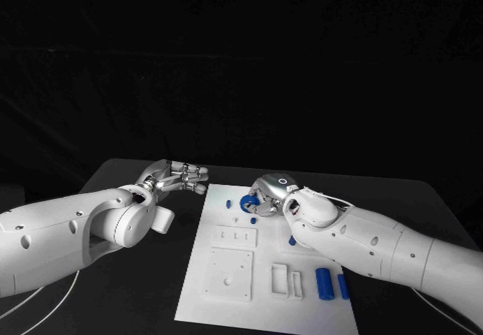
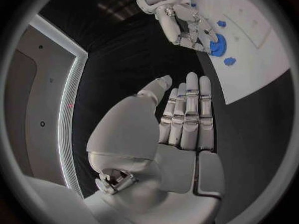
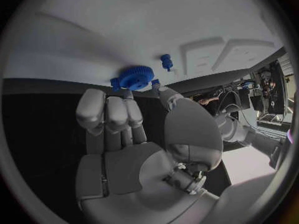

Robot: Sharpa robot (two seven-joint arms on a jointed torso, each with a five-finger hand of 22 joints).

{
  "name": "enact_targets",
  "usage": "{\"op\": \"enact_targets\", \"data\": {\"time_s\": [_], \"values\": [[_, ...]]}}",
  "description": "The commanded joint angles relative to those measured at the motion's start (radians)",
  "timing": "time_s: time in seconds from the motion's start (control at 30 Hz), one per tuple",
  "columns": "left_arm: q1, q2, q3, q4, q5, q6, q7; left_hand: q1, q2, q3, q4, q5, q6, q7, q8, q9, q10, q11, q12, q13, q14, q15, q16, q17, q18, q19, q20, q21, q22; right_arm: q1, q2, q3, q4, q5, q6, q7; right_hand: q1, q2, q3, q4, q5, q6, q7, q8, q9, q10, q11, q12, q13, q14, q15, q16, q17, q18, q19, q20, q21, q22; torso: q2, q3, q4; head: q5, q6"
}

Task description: Assemble the parts on the task board

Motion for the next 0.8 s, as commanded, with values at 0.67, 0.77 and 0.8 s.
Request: {"op": "enact_targets", "data": {"time_s": [0.67, 0.77, 0.8], "values": [[0.002, -0.003, 0.0, -0.001, -0.002, 0.007, -0.002, -0.007, -0.002, 0.037, -0.027, 0.018, -0.001, 0.0, -0.004, -0.001, -0.004, -0.001, -0.003, 0.001, 0.002, -0.002, 0.001, 0.003, 0.01, -0.039, 0.001, 0.045, 0.058, 0.0, -0.05, 0.0, 0.039, 0.073, 0.012, 0.012, -0.008, 0.005, 0.029, -0.02, 0.036, 0.044, -0.011, -0.003, -0.001, -0.003, -0.009, 0.001, 0.0, 0.003, 0.002, -0.003, 0.0, 0.009, 0.049, 0.003, -0.002, 0.123, 0.0, 0.0003, -0.0036, -0.002, -0.002], [0.002, -0.005, 0.0, -0.001, -0.002, 0.007, -0.002, -0.009, -0.001, 0.037, -0.026, 0.019, -0.001, 0.0, -0.004, -0.001, -0.005, -0.001, -0.003, 0.001, 0.002, -0.002, 0.002, 0.003, 0.01, -0.039, 0.002, 0.046, 0.059, 0.0, -0.062, 0.0, 0.049, 0.077, 0.007, 0.012, -0.007, 0.005, 0.03, -0.02, 0.039, 0.045, -0.011, -0.003, 0.0, -0.002, -0.009, 0.001, 0.0, 0.003, 0.002, -0.003, 0.0, 0.009, 0.049, 0.003, -0.003, 0.123, 0.0, 0.0011, -0.0043, -0.003, 0.0], [0.002, -0.006, 0.0, -0.001, -0.002, 0.007, -0.002, -0.009, -0.001, 0.037, -0.026, 0.019, -0.001, 0.0, -0.004, -0.001, -0.005, -0.001, -0.003, 0.001, 0.002, -0.002, 0.002, 0.003, 0.01, -0.039, 0.002, 0.046, 0.059, 0.0, -0.066, 0.0, 0.053, 0.079, 0.006, 0.012, -0.008, 0.004, 0.03, -0.021, 0.039, 0.045, -0.011, -0.004, -0.001, -0.002, -0.009, 0.001, 0.0, 0.003, 0.002, -0.003, 0.0, 0.009, 0.049, 0.003, -0.002, 0.123, 0.0, 0.0016, -0.0051, -0.003, 0.0]]}}
